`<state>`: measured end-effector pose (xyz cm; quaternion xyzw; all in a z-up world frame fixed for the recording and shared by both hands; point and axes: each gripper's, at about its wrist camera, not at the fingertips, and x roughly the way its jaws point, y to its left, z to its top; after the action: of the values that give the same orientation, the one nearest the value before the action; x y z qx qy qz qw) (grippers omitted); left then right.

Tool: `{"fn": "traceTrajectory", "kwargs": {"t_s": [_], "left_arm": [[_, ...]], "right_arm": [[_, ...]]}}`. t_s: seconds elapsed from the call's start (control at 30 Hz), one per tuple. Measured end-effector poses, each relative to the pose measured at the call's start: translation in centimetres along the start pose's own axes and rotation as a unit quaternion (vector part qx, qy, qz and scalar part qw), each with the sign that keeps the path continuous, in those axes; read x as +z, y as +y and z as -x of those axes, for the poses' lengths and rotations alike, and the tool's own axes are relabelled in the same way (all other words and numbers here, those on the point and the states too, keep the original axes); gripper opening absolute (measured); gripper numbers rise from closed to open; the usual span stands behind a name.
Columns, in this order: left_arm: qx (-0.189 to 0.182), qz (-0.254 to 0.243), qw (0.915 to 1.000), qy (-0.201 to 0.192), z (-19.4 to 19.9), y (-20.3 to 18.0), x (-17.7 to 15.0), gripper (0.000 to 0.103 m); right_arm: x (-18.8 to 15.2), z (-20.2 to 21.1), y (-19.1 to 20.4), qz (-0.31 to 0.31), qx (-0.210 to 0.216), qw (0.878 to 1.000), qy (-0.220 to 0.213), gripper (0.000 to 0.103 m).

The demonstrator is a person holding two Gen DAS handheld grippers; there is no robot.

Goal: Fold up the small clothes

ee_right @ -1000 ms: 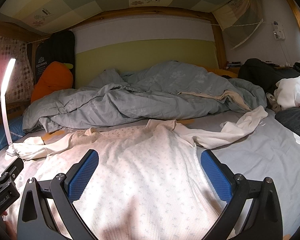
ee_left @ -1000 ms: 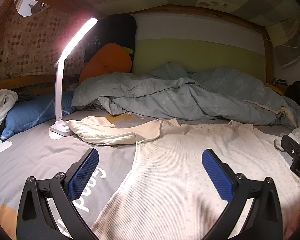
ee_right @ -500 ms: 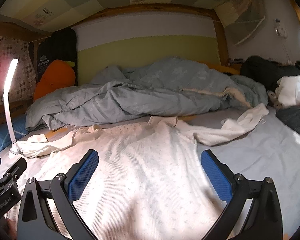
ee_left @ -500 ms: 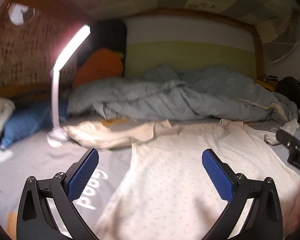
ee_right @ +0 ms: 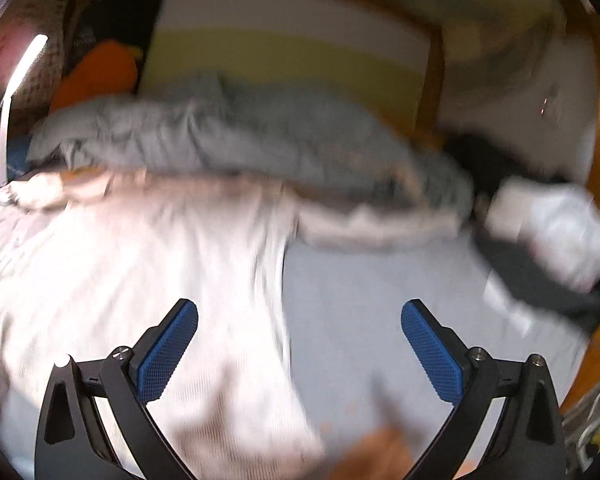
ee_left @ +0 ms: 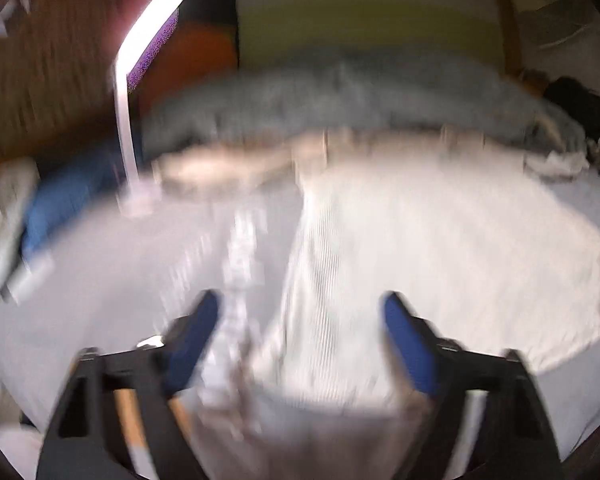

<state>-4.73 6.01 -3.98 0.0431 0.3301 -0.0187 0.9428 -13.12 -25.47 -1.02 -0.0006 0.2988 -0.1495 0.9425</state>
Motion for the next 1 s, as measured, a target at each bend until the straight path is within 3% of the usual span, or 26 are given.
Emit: {"fn": "traceTrajectory", "kwargs": {"t_s": [0.07, 0.13, 0.27, 0.3, 0.37, 0.4, 0.43, 0.47, 0.5, 0.6, 0.73, 0.83, 0.9, 0.97, 1.0], "left_arm": [[-0.02, 0.045, 0.998, 0.041, -1.7, 1.1, -1.4, 0.057], [-0.028, 0.071, 0.9967, 0.028, -1.4, 1.6, -1.6, 0.057], [-0.039, 0.082, 0.9955, 0.024, -1.4, 1.3, -2.0, 0.056], [-0.037, 0.081, 0.9958, 0.021, -1.3, 1.3, -2.0, 0.05], [-0.047, 0.074, 0.996, 0.012, -0.7, 1.1, -2.0, 0.027], [-0.061, 0.068, 0.9958, 0.007, -0.3, 0.8, -1.9, 0.014], [-0.078, 0.057, 0.9954, 0.002, 0.1, 0.4, -1.8, 0.014], [-0.08, 0.038, 0.9961, -0.005, 0.5, -0.3, -1.8, 0.013], [-0.058, 0.015, 0.9981, -0.013, 0.8, -1.4, -1.6, 0.012], [-0.015, 0.009, 0.9991, -0.039, 2.5, -1.9, -1.1, 0.01], [-0.029, 0.049, 0.9964, -0.062, 7.4, -0.4, 0.1, 0.01], [-0.011, 0.045, 0.9975, -0.054, 10.2, 0.2, -0.4, 0.011], [-0.012, 0.04, 0.9988, -0.026, 10.2, 0.1, -1.2, 0.012], [-0.009, 0.03, 0.9995, -0.008, 8.8, -0.3, -2.3, 0.018], [-0.007, 0.022, 0.9997, 0.003, 8.1, -0.7, -3.0, 0.028]], "right_arm": [[-1.9, -1.2, -2.0, -0.058, 0.035, 0.996, 0.051, 0.076], [-4.2, -2.6, -3.8, -0.122, 0.061, 0.986, 0.091, 0.064], [-5.9, -2.7, -4.7, -0.154, 0.078, 0.98, 0.094, 0.062], [-6.1, -3.0, -4.4, -0.15, 0.082, 0.981, 0.093, 0.058], [-6.4, -3.0, -4.0, -0.152, 0.091, 0.98, 0.093, 0.043], [-5.9, -2.8, -3.7, -0.16, 0.098, 0.978, 0.093, 0.025], [-5.8, -2.9, -3.8, -0.172, 0.12, 0.973, 0.092, 0.006], [-5.7, -3.0, -3.7, -0.186, 0.15, 0.966, 0.095, 0.006], [-5.4, -3.1, -3.3, -0.188, 0.166, 0.963, 0.099, 0.006], [-4.9, -1.7, -2.9, -0.159, 0.1, 0.98, 0.062, 0.005], [-3.6, 2.5, -4.8, -0.185, 0.081, 0.979, 0.008, 0.005], [-3.2, 5.9, -5.8, -0.187, 0.05, 0.981, -0.007, 0.005], [-3.1, 7.1, -6.2, -0.181, 0.047, 0.982, 0.0, 0.005], [-3.4, 6.3, -5.6, -0.163, 0.031, 0.986, 0.02, 0.005], [-3.7, 5.9, -5.4, -0.162, 0.016, 0.986, 0.019, 0.005]]}}
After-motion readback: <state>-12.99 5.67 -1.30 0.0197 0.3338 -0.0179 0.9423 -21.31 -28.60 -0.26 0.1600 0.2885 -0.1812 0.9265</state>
